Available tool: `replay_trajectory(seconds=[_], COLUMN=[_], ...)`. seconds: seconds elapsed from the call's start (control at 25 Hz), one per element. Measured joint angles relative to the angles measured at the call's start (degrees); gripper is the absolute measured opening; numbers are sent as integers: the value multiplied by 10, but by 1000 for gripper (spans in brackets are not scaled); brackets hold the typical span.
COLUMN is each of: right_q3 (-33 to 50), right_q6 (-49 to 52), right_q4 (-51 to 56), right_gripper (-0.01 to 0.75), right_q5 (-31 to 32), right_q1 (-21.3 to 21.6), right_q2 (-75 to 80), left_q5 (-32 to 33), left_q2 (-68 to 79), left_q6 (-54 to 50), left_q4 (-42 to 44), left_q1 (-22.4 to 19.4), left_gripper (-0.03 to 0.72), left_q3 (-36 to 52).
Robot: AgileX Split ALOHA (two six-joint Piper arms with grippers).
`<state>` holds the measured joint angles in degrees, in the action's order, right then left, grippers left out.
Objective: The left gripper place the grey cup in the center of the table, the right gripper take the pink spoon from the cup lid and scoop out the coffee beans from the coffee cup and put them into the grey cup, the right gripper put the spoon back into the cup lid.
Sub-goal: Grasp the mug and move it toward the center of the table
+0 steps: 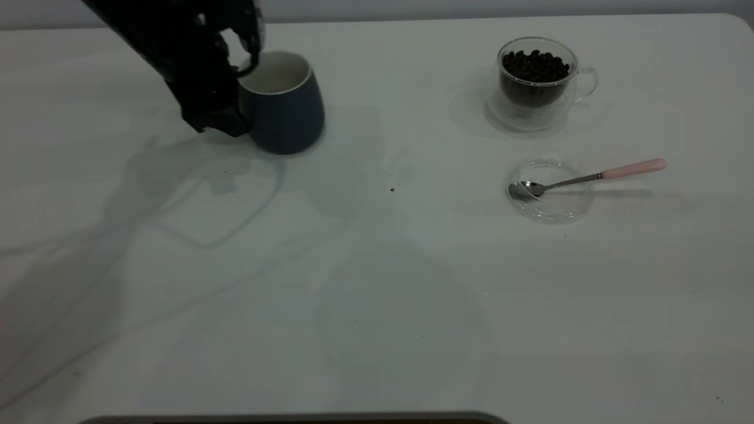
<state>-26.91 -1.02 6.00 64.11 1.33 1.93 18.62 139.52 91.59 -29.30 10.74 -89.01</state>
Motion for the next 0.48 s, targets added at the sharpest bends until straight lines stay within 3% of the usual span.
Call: replay_trajectory(seconds=[0.48], right_q3=[0], right_q6=[0], right_q4=[0], right_gripper=[591], right_q5=[0], right_q1=[0], right_q2=[0], left_q5=[18], left_q2=[0], left_q6=[18], left_q4=[-4], left_q1=[21], left_gripper=[586], left_q3=[0])
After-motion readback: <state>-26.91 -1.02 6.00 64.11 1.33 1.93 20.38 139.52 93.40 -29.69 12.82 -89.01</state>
